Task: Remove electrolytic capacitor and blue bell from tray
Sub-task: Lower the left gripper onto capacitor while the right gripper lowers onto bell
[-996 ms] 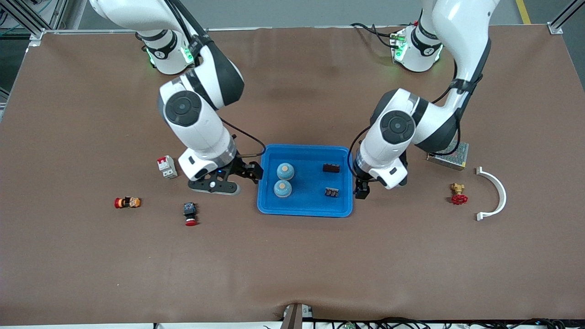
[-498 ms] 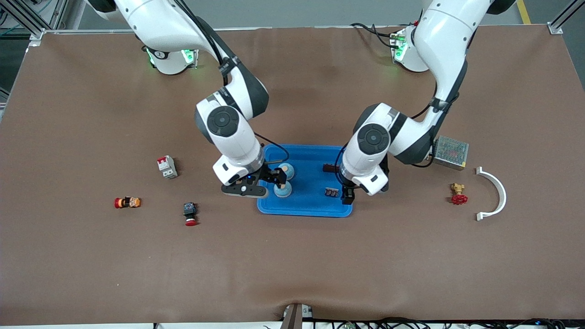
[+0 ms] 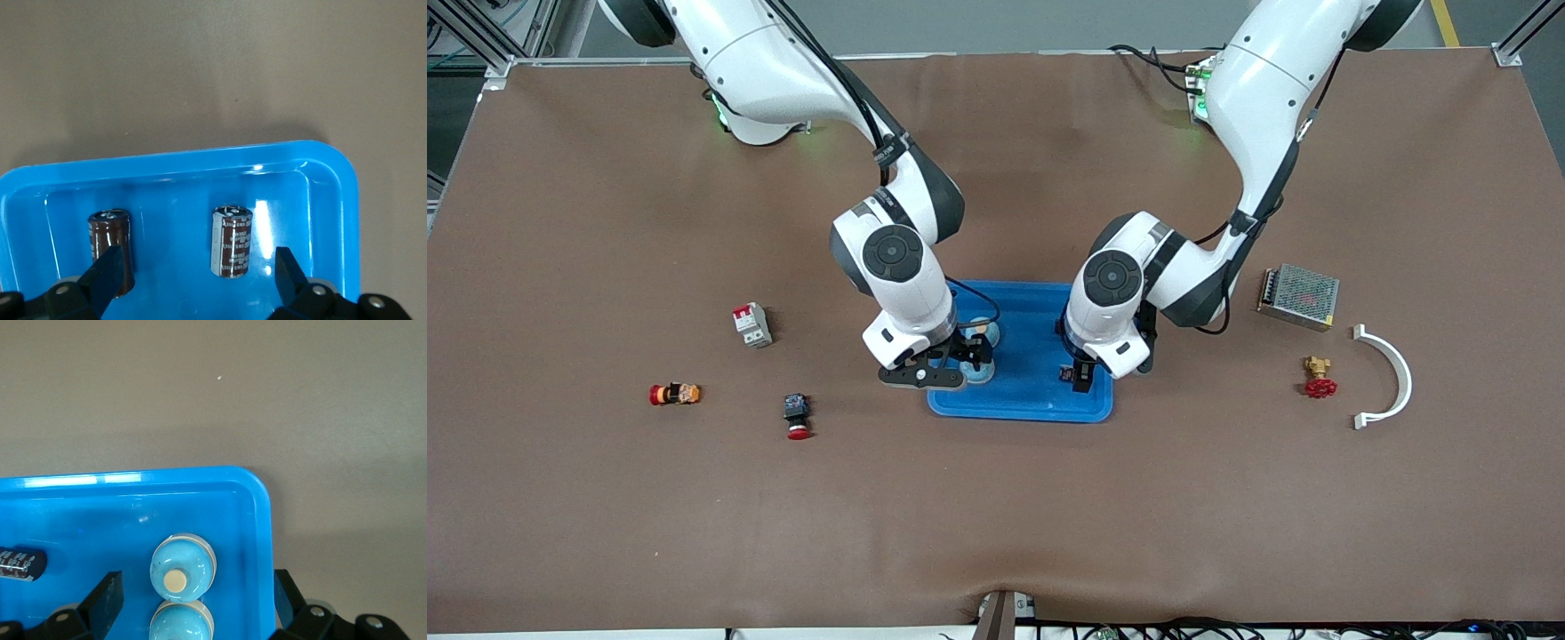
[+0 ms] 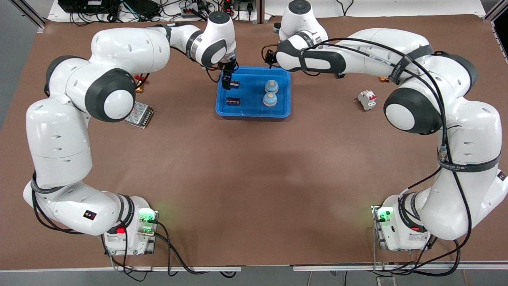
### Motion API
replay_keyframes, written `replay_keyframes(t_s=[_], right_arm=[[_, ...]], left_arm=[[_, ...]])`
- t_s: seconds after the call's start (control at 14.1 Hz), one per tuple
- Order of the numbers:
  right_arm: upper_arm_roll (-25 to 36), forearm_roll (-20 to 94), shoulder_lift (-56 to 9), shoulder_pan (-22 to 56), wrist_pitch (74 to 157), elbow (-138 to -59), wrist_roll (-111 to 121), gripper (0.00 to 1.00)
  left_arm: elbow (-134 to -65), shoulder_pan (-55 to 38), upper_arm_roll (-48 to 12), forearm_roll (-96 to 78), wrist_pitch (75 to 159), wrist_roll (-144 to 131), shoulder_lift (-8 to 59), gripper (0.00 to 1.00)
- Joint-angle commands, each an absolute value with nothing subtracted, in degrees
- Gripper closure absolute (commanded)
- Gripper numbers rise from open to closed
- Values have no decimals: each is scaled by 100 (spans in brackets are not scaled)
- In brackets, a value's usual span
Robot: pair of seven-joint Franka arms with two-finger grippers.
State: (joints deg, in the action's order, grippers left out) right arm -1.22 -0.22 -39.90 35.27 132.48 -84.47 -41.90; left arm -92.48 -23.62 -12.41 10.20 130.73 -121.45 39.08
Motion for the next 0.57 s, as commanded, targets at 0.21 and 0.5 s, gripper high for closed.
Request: replay_keyframes(t_s=[0.21, 0.5], right_arm=[[-62, -149, -4429, 3735, 13219, -7963, -4342, 0], [-62, -210, -4579, 3788, 13342, -7945, -4342, 0]], left_arm=[[-9018, -2382, -1204, 1282, 13306, -12146, 4060, 0], [-8921, -2391, -1204, 1459, 13359, -12077, 4236, 0]])
